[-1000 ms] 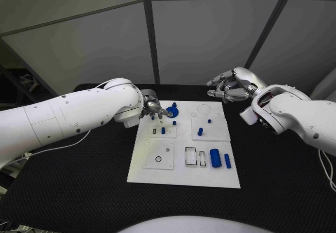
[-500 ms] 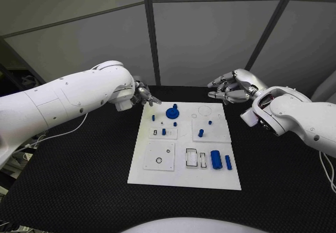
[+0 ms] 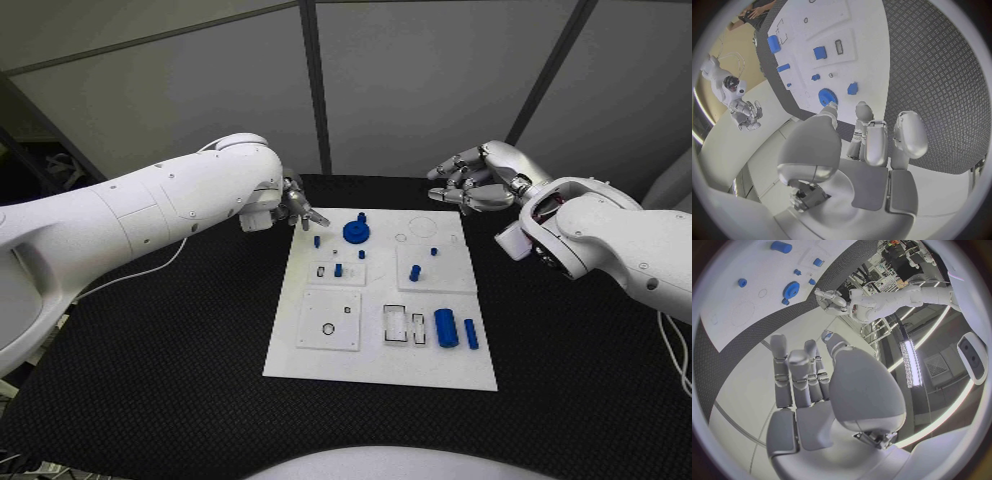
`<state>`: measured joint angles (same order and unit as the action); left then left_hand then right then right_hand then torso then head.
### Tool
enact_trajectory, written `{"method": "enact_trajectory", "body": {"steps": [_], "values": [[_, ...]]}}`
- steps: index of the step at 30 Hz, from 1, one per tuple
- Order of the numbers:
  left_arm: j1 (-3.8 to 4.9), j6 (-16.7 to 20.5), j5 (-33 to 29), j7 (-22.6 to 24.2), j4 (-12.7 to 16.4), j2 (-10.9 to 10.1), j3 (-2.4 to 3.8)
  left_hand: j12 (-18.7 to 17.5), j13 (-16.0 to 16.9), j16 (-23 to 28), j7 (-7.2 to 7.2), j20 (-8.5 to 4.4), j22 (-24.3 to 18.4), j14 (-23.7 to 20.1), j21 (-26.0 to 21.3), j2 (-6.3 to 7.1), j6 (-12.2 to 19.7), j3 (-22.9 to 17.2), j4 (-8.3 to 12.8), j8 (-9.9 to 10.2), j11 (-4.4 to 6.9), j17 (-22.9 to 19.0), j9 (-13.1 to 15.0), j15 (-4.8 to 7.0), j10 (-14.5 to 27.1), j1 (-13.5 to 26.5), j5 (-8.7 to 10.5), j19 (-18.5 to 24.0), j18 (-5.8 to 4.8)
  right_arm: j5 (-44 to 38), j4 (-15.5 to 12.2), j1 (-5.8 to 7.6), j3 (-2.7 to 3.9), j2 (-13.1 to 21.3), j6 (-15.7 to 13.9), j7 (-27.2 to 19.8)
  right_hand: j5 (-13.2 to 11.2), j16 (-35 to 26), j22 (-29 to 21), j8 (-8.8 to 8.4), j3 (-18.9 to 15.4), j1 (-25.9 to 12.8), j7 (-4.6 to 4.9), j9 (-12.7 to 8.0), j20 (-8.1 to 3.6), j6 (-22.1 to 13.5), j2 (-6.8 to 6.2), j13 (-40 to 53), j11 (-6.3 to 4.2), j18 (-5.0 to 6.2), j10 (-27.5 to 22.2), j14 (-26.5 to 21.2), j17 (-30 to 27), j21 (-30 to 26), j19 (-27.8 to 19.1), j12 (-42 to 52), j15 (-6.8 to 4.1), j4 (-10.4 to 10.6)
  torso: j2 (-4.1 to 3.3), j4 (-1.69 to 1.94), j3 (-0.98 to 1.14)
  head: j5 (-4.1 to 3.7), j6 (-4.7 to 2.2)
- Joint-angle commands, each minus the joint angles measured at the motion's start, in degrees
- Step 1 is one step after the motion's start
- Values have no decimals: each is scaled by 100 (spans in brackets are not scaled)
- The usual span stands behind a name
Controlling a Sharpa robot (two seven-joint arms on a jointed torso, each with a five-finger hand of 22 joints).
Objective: Assemble the parts on the task board
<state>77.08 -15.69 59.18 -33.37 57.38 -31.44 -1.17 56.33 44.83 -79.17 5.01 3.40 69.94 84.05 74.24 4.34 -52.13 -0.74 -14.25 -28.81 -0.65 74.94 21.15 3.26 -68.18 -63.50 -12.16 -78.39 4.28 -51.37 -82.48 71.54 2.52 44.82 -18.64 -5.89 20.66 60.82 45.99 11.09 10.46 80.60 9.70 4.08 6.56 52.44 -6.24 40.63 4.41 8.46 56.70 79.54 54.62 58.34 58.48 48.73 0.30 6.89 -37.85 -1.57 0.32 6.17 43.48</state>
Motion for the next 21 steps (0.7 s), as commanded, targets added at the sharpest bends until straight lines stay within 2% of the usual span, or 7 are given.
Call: {"method": "enact_trajectory", "body": {"steps": [1, 14, 21], "values": [[-26, -197, 152, 75, -114, 64, -9, 38, 10, -30, 0, 17, 9, 266, 24, -64, -58, 47, -8, 22, -10, 383, -10, -45, -13, -15, -15, -27, 53, -7, -10, 10, 4, -7, 28, -42, 20, -40, -4, 34, 6, 1, -22, -7, 4, -29, -57, -10, 3, 89, -21, -26, 2, -20, -48, -18, -11, 36, -1, -6, -6, 6, -1], [-87, -288, 198, 149, -295, 211, -18, 91, 44, -61, -21, 10, 81, 280, 74, -121, -141, 103, -34, 28, 7, 413, -35, -33, -49, -75, -20, -70, 38, -7, 4, 10, 4, -37, 35, -43, 26, -49, -13, 35, 11, 8, -22, -7, 4, -30, -54, -15, 2, 90, -21, -24, -2, -31, -47, -19, -12, 35, 4, 4, 2, -14, 22], [-130, -332, 200, 162, -311, 202, -19, 100, 35, -68, -37, 1, 94, 284, 80, -167, -200, 129, -29, 28, 20, 419, -50, -23, -55, -148, -23, -79, 37, -7, 6, 10, 4, -40, 39, -39, 26, -49, -13, 35, 11, 8, -22, -7, 4, -30, -54, -15, 2, 90, -21, -24, -2, -31, -47, -19, -12, 35, 7, 8, 5, -22, 31]]}}
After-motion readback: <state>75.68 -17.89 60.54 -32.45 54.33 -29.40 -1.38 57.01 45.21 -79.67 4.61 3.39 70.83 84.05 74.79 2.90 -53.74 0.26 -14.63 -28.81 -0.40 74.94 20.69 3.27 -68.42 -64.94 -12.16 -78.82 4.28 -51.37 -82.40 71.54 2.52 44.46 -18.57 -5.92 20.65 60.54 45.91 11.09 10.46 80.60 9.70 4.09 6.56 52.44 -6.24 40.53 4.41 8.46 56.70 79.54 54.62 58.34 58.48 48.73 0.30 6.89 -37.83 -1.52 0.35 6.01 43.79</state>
